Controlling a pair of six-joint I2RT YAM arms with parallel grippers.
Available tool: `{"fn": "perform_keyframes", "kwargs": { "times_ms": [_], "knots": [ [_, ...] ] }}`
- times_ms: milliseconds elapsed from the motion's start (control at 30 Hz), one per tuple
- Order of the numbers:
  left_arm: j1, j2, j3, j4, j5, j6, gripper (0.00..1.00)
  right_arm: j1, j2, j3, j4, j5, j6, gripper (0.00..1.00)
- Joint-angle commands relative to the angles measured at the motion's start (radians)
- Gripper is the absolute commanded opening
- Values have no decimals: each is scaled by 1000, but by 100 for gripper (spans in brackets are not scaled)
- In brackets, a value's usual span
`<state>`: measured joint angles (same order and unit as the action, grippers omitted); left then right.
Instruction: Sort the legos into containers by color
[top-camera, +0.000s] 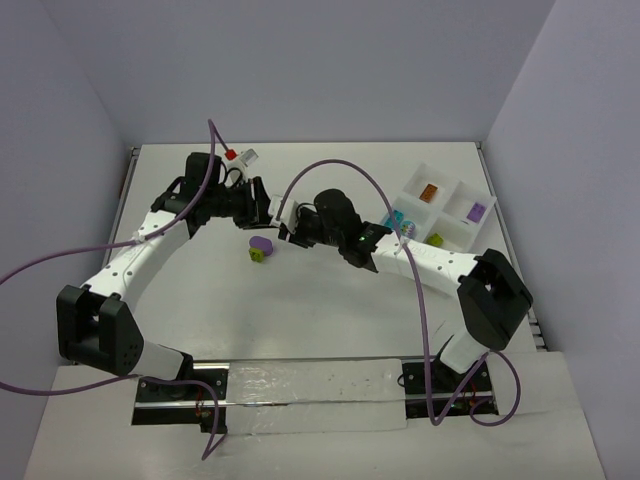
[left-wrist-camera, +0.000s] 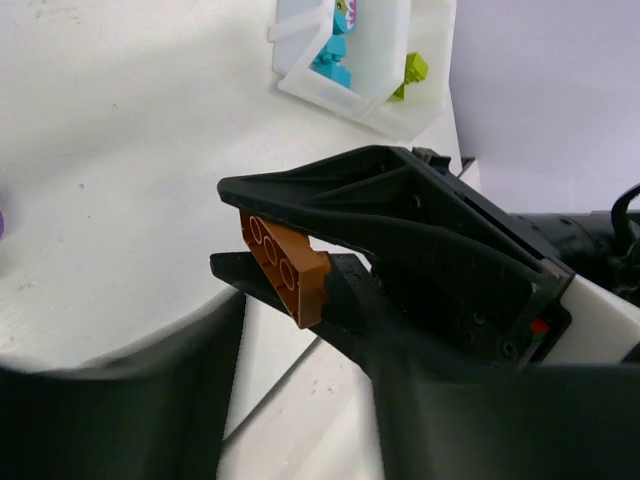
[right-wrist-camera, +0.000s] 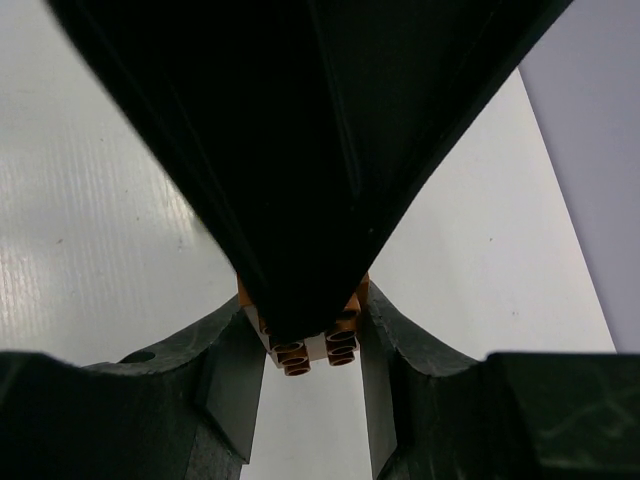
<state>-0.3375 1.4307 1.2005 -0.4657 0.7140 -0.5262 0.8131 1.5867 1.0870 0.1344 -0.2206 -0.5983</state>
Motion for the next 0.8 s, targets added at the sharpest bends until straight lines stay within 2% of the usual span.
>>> {"fn": "perform_keyframes", "kwargs": {
  "times_ms": [0, 67, 167, 267, 367, 533, 600, 700, 767],
  "knots": [
    [0, 2, 60, -24, -48, -1, 64, 2, -10, -6, 85, 32, 19, 8],
    [0, 2, 68, -32, -54, 5, 74, 1, -20, -20, 95, 43, 26, 5],
    [0, -3, 83, -51, -82, 15, 83, 1, -34, -41, 112, 58, 36, 3],
    [1, 0, 106, -73, -112, 31, 83, -4, -46, -54, 123, 70, 50, 2],
    [22, -3, 122, -117, -177, 53, 83, -48, -68, -70, 132, 82, 150, 3],
    [158, 7, 67, -113, -130, 31, 82, -240, -137, -118, 166, 9, 416, 5],
    [177, 3, 52, -94, -134, 19, 82, -278, -152, -120, 150, 23, 460, 5],
    [186, 5, 53, -84, -171, 7, 81, -437, -191, -141, 139, 94, 598, 6],
    [187, 14, 60, -79, -192, -1, 81, -479, -215, -152, 141, 135, 672, 8]
  ]
}}
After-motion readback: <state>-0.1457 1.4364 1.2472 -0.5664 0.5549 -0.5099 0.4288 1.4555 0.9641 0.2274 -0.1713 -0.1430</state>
